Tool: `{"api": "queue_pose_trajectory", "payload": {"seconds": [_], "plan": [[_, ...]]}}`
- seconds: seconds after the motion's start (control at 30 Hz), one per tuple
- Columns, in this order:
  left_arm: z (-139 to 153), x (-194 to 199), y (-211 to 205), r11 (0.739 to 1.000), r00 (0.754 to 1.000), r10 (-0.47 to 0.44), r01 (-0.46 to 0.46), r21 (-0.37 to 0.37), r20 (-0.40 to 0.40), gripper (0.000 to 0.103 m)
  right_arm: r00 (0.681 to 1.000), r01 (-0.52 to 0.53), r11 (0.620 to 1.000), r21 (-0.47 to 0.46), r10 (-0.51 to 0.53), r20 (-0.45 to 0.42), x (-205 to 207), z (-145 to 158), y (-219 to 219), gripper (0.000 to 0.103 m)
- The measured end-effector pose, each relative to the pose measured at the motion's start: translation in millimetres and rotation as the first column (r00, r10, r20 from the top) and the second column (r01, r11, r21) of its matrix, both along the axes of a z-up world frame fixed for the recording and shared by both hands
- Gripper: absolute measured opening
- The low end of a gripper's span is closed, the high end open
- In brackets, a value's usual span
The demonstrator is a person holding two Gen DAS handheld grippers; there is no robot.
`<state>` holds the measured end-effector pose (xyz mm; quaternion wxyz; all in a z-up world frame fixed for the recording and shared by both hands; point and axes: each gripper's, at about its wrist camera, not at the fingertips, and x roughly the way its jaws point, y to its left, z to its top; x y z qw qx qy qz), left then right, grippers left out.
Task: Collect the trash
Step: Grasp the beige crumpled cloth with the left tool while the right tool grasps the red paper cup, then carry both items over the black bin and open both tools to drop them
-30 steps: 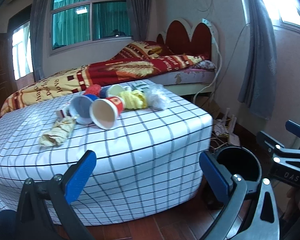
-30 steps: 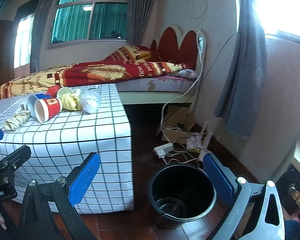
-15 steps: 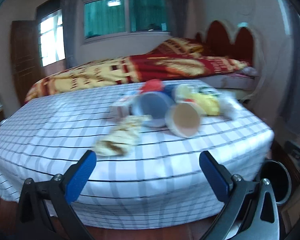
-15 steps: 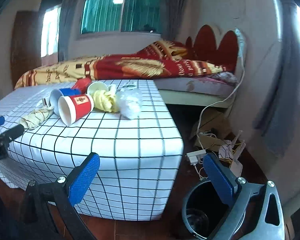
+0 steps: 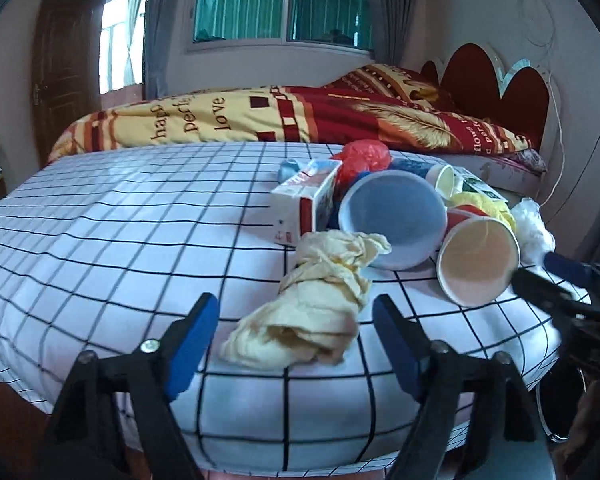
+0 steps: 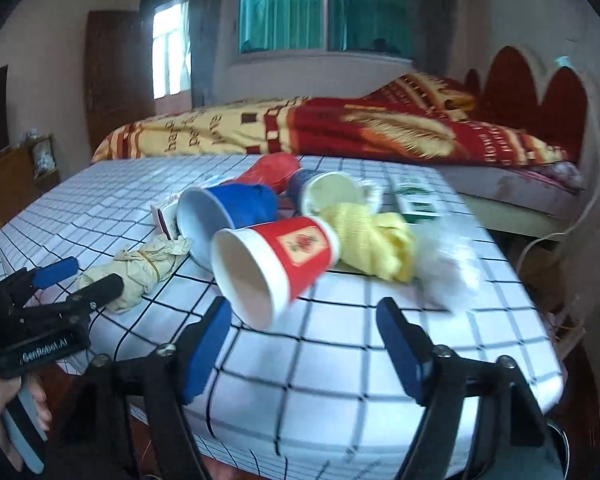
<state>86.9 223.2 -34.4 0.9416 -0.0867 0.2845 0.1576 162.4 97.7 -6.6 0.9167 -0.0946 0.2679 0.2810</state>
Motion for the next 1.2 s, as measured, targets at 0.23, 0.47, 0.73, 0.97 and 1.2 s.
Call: {"api": "queue_pose_trajectory", "payload": {"seconds": [0.23,0.47,0.73,0.97,1.2], "plan": [[-5.2,16.7,2.4,1.0,1.0,-0.026,0.026,-0.015,-0.011,0.065,0.998,-0.003,1.0,-0.022,0.002,-0.058,27.7,-14.7,17.7,0.022],[-8.2,14.9,3.7,0.992,0.994,-0.102,0.1,-0.076,-0.023,0.029,0.998,-0.001,1.0,0.0,0.001,-0.06,18.4,-15.4,4.5,0.003],[12.3,-7.7,-10.0,0.993,0.994,-0.103,0.105,-0.047,0.036,0.026,0.999,0.022,0.999,0.039,-0.022,-0.023,4.9,1.0,-25.5,0.003],[29.2,-12.2,-35.8,0.986,0.984,-0.165,0.166,-0.011,0.072,0.026,0.998,0.065,0.996,0.061,-0.066,0.016,-12.5,22.5,-74.3,0.003],[30.0,-9.9,-78.4,0.959,0.956,-0.28,0.282,-0.013,0.084,0.026,0.981,0.189,0.98,0.063,-0.192,0.034,-28.3,33.8,-152.9,0.003]]}}
